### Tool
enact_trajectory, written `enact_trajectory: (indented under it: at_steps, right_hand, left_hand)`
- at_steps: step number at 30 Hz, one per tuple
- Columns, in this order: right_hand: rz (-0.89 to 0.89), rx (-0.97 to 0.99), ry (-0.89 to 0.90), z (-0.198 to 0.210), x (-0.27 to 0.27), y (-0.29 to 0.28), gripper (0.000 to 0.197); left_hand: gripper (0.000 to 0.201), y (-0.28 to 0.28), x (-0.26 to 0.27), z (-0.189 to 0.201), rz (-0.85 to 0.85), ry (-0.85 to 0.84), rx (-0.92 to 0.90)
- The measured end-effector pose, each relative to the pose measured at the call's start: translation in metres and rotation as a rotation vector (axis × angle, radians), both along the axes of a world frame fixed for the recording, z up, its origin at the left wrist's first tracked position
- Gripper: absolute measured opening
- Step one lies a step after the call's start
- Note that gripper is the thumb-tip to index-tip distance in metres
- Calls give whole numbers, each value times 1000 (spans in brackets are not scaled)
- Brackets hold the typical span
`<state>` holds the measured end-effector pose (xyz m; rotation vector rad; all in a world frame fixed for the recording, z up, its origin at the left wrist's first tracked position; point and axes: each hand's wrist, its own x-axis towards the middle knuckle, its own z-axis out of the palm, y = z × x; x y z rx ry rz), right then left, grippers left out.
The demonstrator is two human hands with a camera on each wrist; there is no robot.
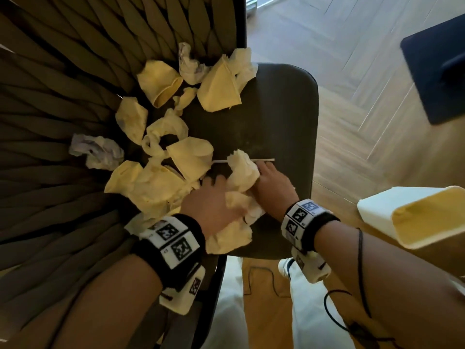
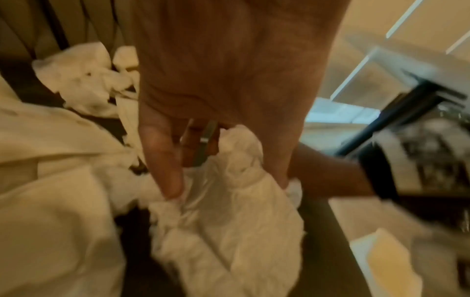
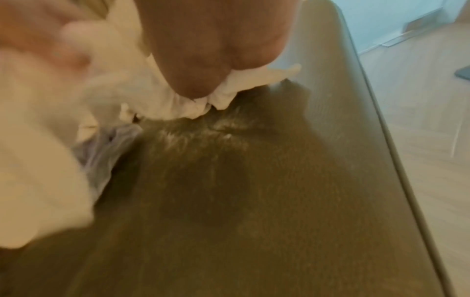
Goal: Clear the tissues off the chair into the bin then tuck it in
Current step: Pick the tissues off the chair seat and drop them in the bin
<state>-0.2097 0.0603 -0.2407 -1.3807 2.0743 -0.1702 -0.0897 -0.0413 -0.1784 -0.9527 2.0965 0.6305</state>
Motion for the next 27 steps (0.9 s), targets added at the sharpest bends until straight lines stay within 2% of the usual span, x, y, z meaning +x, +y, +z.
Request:
enact_trajectory:
  at_steps: [2, 5, 7, 9, 10, 14, 17, 19, 23, 25, 27]
  right_hand:
    - [-57, -95, 15, 3, -6, 3, 36]
    - [-71, -265, 83, 10, -13, 6, 32]
    - [-17, -229, 152, 6, -21, 1, 43]
    - [42, -109, 194, 0, -25, -7, 55]
    - [54, -70, 206, -3, -25, -12, 54]
    - [74, -39, 210, -4, -21, -26, 37]
    - [16, -65, 171, 1, -22, -25, 29]
    - [-72, -101, 128, 8, -24, -20, 22]
    - [-229, -64, 8, 13, -25, -7, 18]
    - [-260, -66, -3, 13, -26, 0, 17]
    - [-281, -81, 7, 13, -24, 6, 18]
  left_hand:
    - [93, 9, 8, -18, -121, -120, 18]
    - [71, 7, 11, -34, -187, -150, -18]
    - [60, 0, 9, -36, -176, -113, -24]
    - [52, -10, 7, -30, -90, -43, 9]
    - [49, -16, 5, -24, -17, 7, 18]
    - [45, -39, -4, 10, 252, 253, -46]
    - [54, -62, -10, 23, 326, 418, -143]
    - [68, -74, -13, 17, 243, 373, -148]
    - [92, -94, -19, -22, 115, 99, -86]
    - [91, -97, -24, -36, 88, 76, -114]
    - [76, -94, -26, -43, 99, 146, -202]
